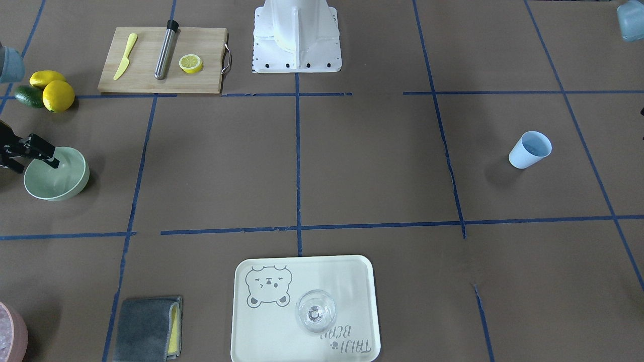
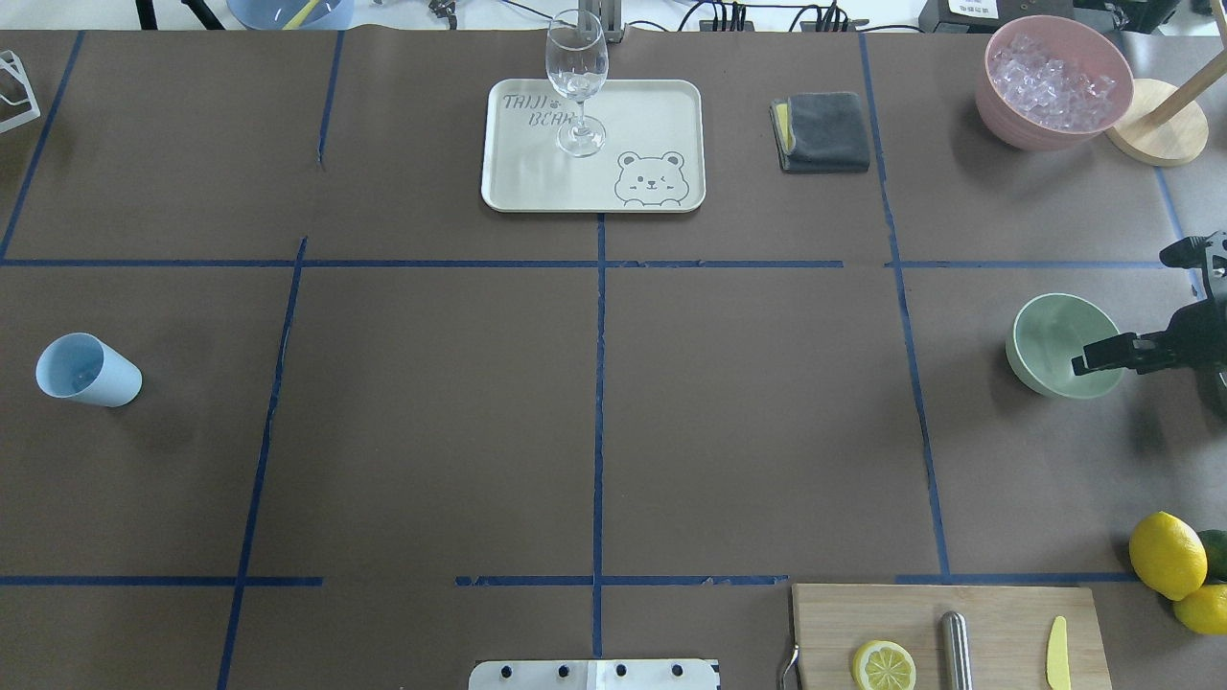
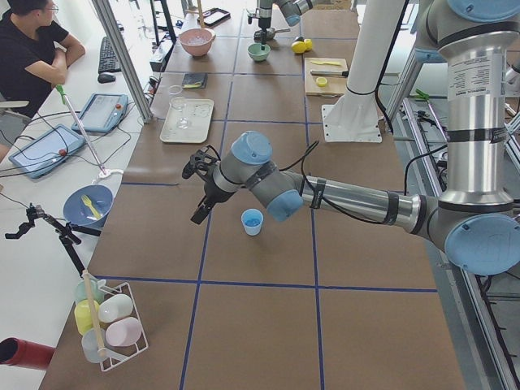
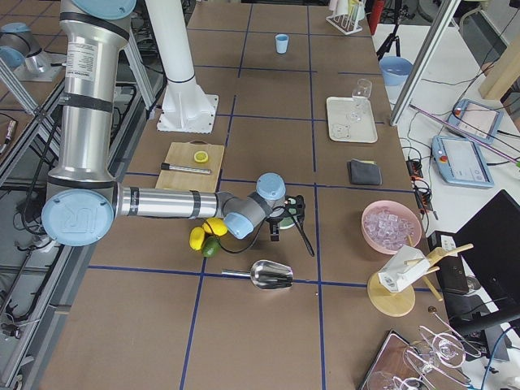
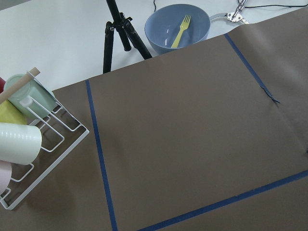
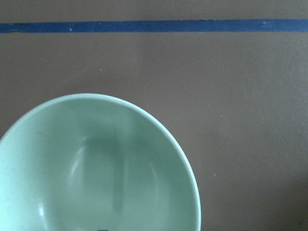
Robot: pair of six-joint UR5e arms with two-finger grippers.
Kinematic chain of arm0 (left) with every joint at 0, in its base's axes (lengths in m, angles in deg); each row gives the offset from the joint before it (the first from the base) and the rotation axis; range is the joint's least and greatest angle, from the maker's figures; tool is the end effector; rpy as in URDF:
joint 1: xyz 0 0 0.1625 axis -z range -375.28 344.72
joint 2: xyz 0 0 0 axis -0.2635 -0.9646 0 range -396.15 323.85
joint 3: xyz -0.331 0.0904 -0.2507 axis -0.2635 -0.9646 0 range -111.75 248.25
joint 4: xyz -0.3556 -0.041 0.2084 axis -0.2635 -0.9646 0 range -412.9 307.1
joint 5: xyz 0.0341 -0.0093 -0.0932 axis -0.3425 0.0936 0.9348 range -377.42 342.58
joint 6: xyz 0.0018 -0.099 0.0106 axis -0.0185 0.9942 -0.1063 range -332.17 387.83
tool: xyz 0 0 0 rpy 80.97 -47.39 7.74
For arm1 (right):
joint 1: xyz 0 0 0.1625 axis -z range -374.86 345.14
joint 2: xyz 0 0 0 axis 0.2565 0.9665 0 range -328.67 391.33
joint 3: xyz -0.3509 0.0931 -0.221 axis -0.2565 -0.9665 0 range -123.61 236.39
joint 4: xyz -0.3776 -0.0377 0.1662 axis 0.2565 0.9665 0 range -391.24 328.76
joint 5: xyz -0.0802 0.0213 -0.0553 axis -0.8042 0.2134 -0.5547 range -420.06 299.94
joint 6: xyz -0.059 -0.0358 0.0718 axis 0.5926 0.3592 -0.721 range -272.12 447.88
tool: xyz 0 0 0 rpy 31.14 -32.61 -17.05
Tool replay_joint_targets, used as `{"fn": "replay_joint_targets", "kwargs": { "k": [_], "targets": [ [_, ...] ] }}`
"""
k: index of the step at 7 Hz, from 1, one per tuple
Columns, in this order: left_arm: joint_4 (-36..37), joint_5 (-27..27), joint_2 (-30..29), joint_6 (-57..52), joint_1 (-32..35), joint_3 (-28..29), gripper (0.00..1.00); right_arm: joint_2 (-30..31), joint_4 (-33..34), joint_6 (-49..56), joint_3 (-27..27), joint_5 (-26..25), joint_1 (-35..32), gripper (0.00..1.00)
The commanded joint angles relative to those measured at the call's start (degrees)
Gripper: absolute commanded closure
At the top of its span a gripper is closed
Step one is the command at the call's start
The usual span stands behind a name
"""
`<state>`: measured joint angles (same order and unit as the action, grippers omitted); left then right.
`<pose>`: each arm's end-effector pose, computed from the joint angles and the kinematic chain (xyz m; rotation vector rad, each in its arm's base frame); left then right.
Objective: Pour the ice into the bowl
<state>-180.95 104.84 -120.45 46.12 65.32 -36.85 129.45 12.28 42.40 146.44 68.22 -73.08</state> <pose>-0.0016 -0.4808 0.5048 0.6541 0.7061 0.0899 -0.1788 -0.4245 0.6378 0.1023 -0.9023 -0.0015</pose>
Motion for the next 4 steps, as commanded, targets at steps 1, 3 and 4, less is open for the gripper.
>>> {"fn": "replay_joint_targets", "kwargs": {
  "k": [1,3,4],
  "targets": [
    [0.0,0.0,0.01,-0.19,0.0,-0.02,0.0,1.63,-0.46,0.47,0.74,-0.04,-0.05,0.7],
    [0.0,-0.09,0.01,-0.36,0.0,0.07,0.0,4.44,-4.23,0.13,0.21,-0.39,0.04,1.0],
    [0.0,0.0,0.1,-0.36,0.0,0.07,0.0,4.02,-4.15,-0.31,0.3,-0.39,0.12,1.0]
  ]
}}
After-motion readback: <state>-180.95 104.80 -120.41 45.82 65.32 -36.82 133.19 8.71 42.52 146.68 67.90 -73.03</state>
